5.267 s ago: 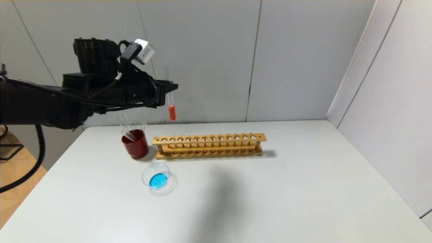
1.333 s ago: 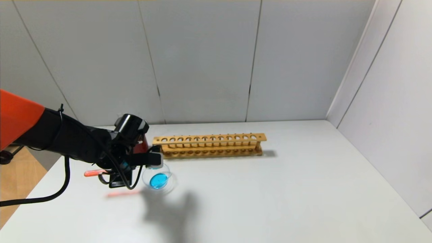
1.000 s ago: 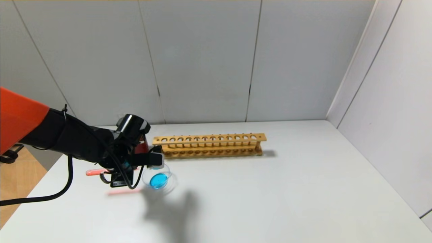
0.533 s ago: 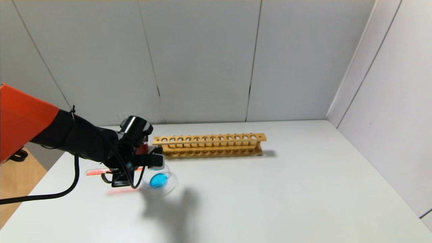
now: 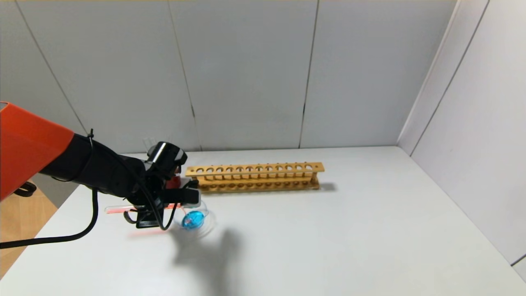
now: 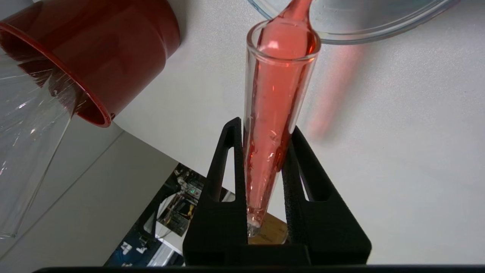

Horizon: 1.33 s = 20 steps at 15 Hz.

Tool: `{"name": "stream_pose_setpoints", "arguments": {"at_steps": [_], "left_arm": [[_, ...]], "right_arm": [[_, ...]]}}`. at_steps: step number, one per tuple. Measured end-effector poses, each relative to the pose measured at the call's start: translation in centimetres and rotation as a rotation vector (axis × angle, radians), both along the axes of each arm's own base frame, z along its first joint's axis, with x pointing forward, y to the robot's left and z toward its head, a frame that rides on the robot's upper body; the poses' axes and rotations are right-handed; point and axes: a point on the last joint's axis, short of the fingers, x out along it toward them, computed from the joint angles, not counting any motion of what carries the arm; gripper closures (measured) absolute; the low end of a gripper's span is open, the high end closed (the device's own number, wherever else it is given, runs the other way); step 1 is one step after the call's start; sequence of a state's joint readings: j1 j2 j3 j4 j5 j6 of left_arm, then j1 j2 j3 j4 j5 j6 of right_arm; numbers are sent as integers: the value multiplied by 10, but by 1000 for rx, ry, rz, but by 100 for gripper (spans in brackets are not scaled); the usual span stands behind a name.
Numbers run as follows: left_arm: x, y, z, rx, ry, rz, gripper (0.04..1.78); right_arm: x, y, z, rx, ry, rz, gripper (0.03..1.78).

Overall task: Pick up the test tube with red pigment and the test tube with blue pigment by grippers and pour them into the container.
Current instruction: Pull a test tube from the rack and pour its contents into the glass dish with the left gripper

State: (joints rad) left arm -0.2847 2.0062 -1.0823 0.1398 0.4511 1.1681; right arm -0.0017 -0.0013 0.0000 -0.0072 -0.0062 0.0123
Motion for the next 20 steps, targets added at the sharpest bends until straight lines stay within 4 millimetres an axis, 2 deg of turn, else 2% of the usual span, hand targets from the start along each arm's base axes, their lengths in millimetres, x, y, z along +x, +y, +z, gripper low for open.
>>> {"name": "stream_pose_setpoints", "arguments": {"at_steps": [10, 20], "left_arm": [[-9, -6, -1, 16, 51, -26, 149], [-5, -12, 3, 28, 44, -35, 149]], "right_arm": [[0, 0, 0, 0, 0, 0, 6], [0, 0, 0, 0, 0, 0, 6]]}}
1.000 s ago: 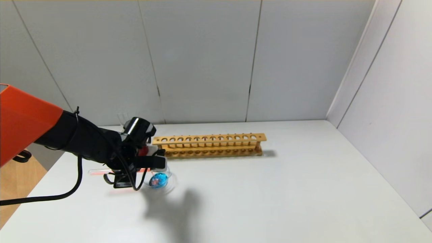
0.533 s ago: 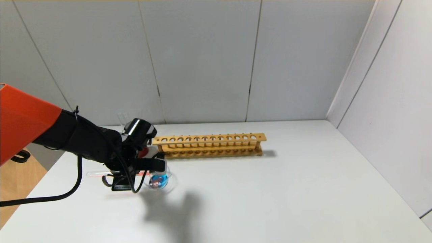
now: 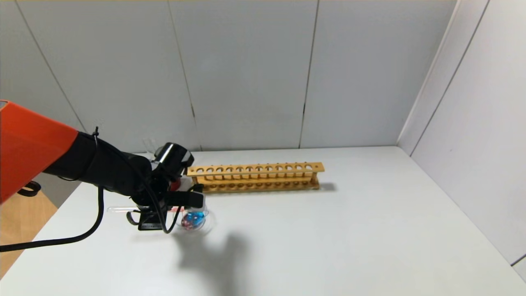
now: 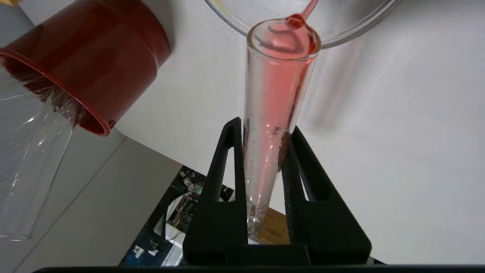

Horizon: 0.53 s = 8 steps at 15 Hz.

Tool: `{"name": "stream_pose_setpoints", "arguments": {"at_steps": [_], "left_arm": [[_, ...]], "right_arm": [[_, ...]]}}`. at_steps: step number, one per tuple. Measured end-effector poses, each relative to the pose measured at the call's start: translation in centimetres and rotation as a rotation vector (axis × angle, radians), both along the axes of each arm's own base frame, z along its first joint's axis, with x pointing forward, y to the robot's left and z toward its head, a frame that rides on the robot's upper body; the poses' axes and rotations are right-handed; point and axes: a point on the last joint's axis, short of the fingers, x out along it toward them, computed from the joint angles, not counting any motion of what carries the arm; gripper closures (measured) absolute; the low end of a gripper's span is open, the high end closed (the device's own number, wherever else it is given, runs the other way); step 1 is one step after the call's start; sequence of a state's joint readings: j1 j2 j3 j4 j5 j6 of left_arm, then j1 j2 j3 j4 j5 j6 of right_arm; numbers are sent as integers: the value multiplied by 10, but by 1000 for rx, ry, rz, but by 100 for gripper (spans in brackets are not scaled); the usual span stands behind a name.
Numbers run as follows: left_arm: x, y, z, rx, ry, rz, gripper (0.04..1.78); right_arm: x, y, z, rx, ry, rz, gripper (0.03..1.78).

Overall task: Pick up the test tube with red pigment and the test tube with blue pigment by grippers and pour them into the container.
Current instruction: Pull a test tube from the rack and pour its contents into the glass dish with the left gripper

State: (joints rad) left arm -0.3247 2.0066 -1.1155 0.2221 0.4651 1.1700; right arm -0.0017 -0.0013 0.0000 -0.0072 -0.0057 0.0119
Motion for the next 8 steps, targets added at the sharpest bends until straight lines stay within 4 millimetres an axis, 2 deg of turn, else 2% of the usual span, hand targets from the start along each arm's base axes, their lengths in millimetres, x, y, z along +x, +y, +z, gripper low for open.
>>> {"name": "stream_pose_setpoints", "arguments": {"at_steps": [8], "left_arm": [[8, -5, -4, 6, 2, -18, 149]], "right_arm": [[0, 0, 0, 0, 0, 0, 6]]}}
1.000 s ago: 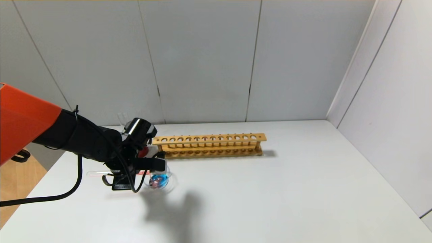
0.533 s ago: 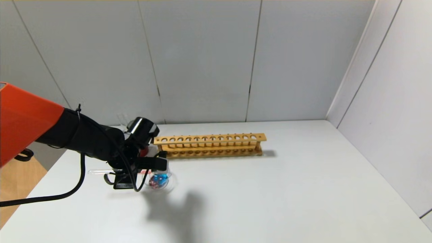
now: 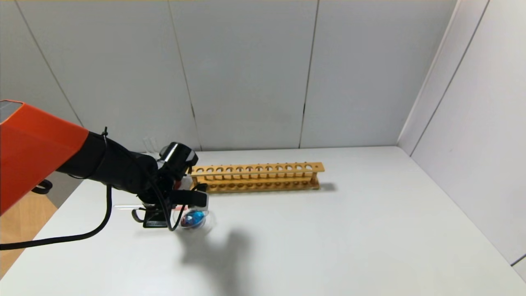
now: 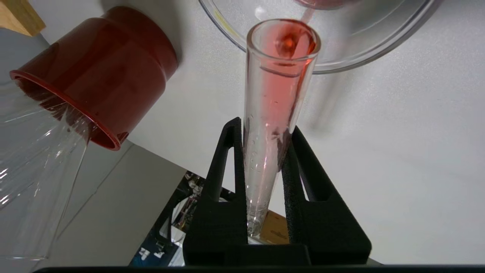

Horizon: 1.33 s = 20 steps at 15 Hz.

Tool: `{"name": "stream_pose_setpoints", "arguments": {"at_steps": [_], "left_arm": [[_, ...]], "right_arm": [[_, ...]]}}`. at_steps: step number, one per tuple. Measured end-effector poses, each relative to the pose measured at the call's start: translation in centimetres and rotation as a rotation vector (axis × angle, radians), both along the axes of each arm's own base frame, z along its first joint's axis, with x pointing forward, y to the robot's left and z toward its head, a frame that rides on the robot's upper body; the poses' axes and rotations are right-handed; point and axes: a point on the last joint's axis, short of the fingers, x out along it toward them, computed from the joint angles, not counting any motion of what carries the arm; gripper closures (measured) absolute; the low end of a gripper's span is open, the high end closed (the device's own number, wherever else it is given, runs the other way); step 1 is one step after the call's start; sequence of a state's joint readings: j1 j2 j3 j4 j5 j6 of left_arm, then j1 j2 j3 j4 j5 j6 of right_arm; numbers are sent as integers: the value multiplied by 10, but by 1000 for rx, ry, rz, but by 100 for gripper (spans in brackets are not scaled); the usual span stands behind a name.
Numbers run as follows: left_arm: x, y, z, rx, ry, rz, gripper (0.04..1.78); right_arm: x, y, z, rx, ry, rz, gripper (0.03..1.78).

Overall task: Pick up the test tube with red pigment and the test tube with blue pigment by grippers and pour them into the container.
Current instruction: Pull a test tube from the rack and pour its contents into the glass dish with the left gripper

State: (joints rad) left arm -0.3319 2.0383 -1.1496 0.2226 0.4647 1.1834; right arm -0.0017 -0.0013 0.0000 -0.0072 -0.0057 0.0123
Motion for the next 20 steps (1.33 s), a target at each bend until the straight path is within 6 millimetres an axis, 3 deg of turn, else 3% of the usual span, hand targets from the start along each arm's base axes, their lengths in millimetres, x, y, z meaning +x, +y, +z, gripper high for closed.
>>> {"name": "stream_pose_setpoints", "arguments": {"at_steps": [20], "left_arm": [[9, -10, 6, 106, 75, 4, 149]], "right_arm": [[0, 0, 0, 0, 0, 0, 6]]}}
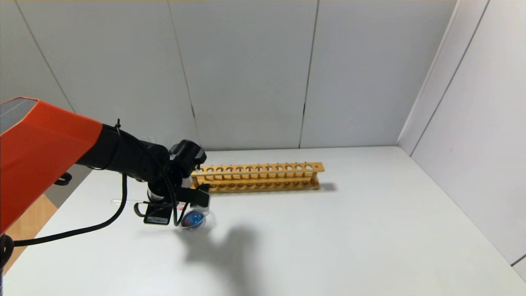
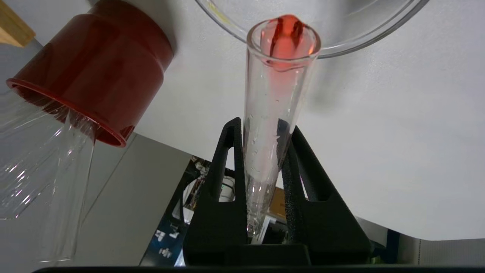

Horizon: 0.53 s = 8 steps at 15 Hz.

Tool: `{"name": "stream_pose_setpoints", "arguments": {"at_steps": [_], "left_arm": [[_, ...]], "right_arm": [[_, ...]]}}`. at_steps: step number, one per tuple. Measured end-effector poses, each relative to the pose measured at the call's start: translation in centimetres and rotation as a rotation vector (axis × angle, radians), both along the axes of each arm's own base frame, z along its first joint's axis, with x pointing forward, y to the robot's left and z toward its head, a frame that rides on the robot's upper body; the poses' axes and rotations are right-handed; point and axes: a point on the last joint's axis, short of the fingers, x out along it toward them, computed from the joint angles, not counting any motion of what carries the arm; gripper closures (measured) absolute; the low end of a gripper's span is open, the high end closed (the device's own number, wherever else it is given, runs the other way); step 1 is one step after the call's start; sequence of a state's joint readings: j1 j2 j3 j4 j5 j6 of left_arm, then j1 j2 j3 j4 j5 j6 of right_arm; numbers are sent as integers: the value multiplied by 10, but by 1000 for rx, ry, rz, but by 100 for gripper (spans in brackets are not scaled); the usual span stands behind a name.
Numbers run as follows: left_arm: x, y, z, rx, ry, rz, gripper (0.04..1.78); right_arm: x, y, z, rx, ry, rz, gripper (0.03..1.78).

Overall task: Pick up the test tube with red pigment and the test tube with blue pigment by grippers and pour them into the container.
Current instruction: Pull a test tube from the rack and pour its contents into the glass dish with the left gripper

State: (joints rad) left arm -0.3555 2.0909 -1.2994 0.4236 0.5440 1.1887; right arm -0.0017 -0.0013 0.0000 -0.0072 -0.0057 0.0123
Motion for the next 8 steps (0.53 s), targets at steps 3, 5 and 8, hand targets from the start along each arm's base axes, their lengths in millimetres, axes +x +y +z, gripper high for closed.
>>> {"name": "stream_pose_setpoints", "arguments": {"at_steps": [3, 5, 8], "left_arm": [[0, -4, 2, 12, 12, -9, 149], [-1, -5, 3, 24, 32, -10, 149], [-1, -8, 3, 31, 39, -14, 149]], "right_arm": [[0, 0, 0, 0, 0, 0, 6], [0, 0, 0, 0, 0, 0, 6], [0, 0, 0, 0, 0, 0, 6]]}}
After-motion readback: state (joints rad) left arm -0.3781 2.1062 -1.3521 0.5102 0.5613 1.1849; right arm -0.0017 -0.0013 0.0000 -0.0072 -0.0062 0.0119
